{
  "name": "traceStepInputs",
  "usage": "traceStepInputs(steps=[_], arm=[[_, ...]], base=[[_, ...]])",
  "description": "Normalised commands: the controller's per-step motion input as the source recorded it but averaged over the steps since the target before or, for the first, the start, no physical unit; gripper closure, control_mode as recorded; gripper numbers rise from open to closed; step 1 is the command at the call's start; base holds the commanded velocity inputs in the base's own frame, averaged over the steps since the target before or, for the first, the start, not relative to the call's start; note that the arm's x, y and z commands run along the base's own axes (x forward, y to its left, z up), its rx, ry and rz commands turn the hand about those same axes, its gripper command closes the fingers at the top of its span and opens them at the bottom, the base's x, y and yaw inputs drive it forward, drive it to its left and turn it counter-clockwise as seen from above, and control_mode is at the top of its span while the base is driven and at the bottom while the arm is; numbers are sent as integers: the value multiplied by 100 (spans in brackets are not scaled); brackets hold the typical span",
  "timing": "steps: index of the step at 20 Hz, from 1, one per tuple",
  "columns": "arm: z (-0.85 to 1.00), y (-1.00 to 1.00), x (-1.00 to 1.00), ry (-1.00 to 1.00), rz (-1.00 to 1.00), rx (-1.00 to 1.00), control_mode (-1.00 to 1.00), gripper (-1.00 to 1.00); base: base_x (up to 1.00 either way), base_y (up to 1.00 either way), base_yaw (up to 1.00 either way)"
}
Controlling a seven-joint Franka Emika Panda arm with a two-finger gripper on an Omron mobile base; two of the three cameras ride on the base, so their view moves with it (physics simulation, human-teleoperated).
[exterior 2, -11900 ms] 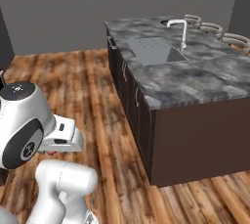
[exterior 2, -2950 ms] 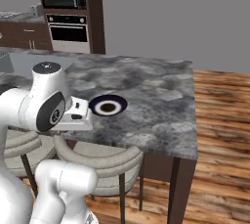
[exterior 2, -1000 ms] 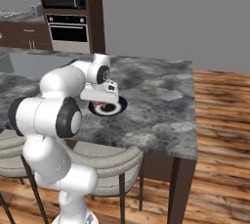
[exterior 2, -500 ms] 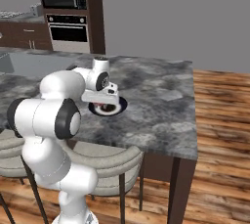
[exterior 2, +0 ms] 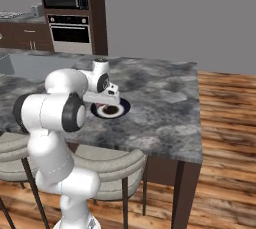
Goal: Take the steak from the fridge and place it on the digital scale on the counter by the fridge. Wait a few seconds for a reading, then move it to the plate on the dining counter.
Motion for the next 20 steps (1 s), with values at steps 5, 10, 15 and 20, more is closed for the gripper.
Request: traceStepInputs(steps=[5, 10, 15, 20], arm=[[-10, 0, 49, 3, 0, -3, -100, 100], [-44, 0, 47, 0, 0, -1, -100, 100], [-35, 0, 29, 0, 0, 0, -100, 100], [-22, 0, 14, 0, 0, 0, -100, 100]], base=[[0, 0, 0], [0, 0, 0], [0, 0, 0], [0, 0, 0]])
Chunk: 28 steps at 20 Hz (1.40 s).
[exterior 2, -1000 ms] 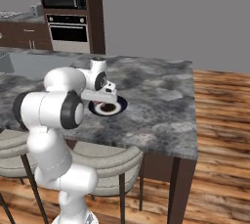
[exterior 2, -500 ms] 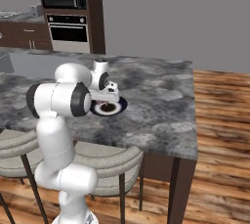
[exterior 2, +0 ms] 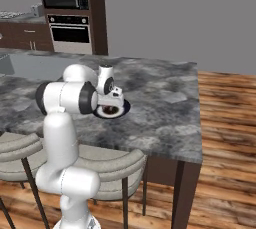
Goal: Take the steak from the fridge and place it on the digital scale on the counter by the fridge. Wait a few seconds for a reading, then move it to the plate on the dining counter.
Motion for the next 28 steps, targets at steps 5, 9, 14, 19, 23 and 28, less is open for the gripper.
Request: traceStepInputs(steps=[5, 9, 14, 19, 23, 28], arm=[[-21, 0, 0, 0, 0, 0, -100, 100], [-18, 0, 0, 0, 0, 0, -100, 100], [-8, 0, 1, 0, 0, 0, -100, 100], [-6, 0, 7, 0, 0, 0, -100, 100], [-10, 0, 19, 0, 0, 0, -100, 100], [0, 0, 10, 0, 0, 0, -100, -100]], base=[[0, 0, 0], [0, 0, 0], [0, 0, 0], [0, 0, 0], [0, 0, 0], [0, 0, 0]])
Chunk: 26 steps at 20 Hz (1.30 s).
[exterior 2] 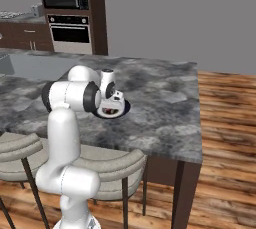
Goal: Take the steak from the fridge and place it on the digital scale on the counter by the fridge. Wait a few seconds for a reading, then move it to the plate on the dining counter.
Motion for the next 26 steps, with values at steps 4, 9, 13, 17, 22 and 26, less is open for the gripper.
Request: traceStepInputs(steps=[4, 9, 13, 17, 22, 26], arm=[[0, 0, 8, 1, 0, 0, -100, -100], [0, 0, 2, 2, 0, 0, -100, -100], [1, 0, 0, 1, 0, 0, -100, -100], [18, 0, -26, 0, 0, 0, -100, -100], [43, 0, -91, -9, 1, 0, -100, -100], [59, -2, -100, -4, 1, 0, -100, -100]], base=[[0, 0, 0], [0, 0, 0], [0, 0, 0], [0, 0, 0], [0, 0, 0], [0, 0, 0]])
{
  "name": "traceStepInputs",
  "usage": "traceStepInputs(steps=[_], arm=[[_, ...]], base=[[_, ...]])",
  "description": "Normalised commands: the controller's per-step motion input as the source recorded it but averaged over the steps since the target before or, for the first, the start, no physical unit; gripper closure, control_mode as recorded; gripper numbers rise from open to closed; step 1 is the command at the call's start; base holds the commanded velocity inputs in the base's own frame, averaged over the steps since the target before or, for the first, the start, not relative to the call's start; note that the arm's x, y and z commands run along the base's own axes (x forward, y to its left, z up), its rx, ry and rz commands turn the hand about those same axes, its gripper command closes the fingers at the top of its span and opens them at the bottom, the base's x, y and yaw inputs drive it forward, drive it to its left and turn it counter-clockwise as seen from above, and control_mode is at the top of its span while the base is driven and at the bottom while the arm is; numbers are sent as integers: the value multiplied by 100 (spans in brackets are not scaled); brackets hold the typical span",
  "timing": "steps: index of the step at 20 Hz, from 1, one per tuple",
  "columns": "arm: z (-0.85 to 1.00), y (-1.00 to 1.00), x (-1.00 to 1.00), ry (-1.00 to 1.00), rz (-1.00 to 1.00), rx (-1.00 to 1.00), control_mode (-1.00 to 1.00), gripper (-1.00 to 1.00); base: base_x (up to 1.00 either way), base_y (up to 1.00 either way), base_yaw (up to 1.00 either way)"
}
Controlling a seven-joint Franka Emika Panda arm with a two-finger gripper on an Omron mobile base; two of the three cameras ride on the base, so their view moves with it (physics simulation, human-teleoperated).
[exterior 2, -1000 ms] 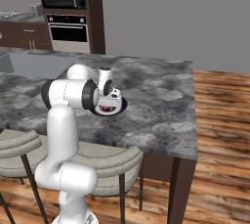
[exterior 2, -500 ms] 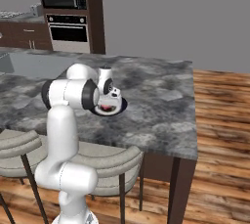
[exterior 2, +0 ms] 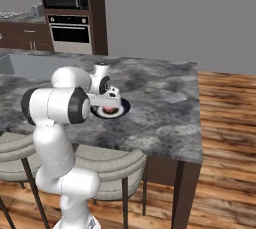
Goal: Take the steak from the fridge and place it on the digital scale on the counter by the fridge. Wait a few seconds for a reading, then move it to the plate on the dining counter.
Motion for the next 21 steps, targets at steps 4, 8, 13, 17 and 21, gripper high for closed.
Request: traceStepInputs(steps=[4, 8, 13, 17, 21], arm=[[67, -8, -100, -5, 0, 0, -100, -100], [74, -5, -100, -4, 1, 0, -100, -100], [79, -2, -100, -2, 1, 0, -100, -100], [74, -4, -100, -1, 2, 0, -100, -100], [63, -5, -100, 0, 3, 0, -100, -100]], base=[[0, 0, 0], [0, 0, 0], [0, 0, 0], [0, 0, 0], [0, 0, 0]])
